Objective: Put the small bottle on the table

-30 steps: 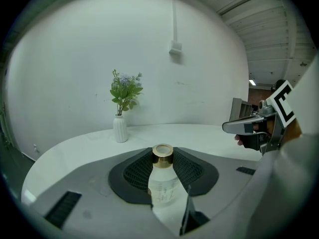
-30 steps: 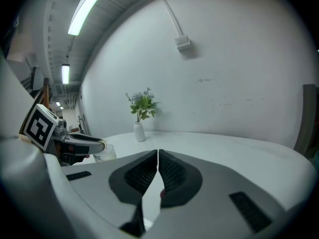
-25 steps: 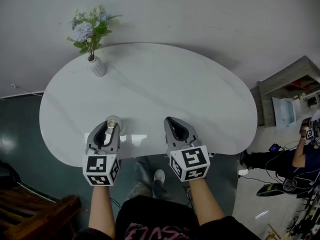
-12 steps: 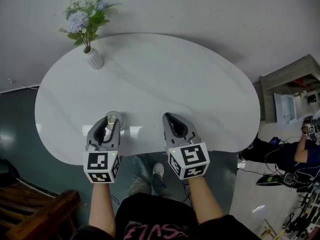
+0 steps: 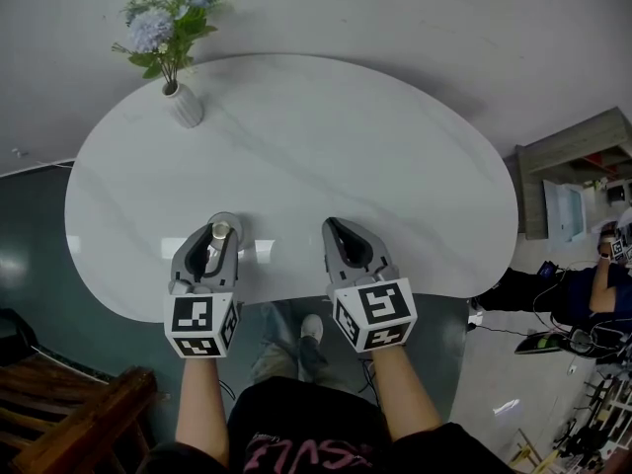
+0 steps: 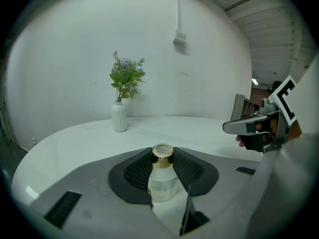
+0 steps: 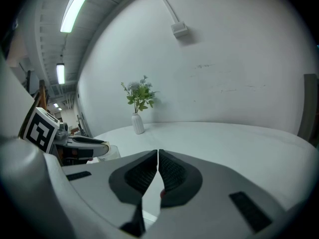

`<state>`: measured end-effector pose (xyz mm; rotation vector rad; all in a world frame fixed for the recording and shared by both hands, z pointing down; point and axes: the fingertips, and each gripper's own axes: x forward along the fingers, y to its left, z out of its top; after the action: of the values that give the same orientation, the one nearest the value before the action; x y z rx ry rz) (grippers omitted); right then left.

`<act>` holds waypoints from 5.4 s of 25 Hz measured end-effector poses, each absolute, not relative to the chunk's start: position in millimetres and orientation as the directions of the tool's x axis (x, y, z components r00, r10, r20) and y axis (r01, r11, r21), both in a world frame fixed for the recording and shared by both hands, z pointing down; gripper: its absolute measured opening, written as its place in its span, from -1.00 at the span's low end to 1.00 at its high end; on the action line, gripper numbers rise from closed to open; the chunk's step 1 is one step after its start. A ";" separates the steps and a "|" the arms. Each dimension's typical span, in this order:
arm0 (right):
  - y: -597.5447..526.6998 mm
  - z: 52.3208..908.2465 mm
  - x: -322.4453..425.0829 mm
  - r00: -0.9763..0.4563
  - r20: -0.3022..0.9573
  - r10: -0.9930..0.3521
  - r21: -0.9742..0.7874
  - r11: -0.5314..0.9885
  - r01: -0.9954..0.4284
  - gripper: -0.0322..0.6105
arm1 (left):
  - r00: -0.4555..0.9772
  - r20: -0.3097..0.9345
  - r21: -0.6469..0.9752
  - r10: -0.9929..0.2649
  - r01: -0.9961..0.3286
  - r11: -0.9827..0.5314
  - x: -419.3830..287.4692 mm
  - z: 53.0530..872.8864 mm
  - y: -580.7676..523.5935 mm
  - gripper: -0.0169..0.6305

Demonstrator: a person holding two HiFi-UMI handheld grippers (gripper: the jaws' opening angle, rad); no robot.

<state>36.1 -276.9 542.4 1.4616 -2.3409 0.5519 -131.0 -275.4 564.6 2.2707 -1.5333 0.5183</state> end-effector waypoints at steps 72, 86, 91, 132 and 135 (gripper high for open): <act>-247.7 472.4 29.1 -0.452 0.340 -0.825 -0.138 0.432 -0.891 -0.69 | 0.304 0.344 -0.031 -0.888 -0.942 -0.335 -137.0 492.7 -252.1 -0.89; -229.0 437.4 26.3 -0.477 0.274 -0.835 -0.106 0.467 -0.878 -0.69 | 0.292 0.297 -0.054 -0.909 -0.945 -0.321 -138.1 455.7 -234.6 -0.91; -224.0 425.2 30.1 -0.480 0.249 -0.841 -0.093 0.472 -0.876 -0.69 | 0.289 0.283 -0.068 -0.914 -0.945 -0.320 -136.9 443.4 -230.4 -0.91; -163.7 353.0 55.2 -0.474 0.097 -0.875 -0.003 0.476 -0.880 -0.69 | 0.277 0.131 -0.094 -0.952 -0.953 -0.290 -120.1 360.9 -164.7 -0.91; -160.9 353.1 54.5 -0.478 0.094 -0.874 0.007 0.480 -0.877 -0.69 | 0.276 0.130 -0.095 -0.952 -0.953 -0.289 -120.0 361.8 -163.0 -0.91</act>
<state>54.5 -160.9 353.1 1.5586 -2.6293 0.0632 -120.0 -163.0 361.8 2.5082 -1.8726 0.2537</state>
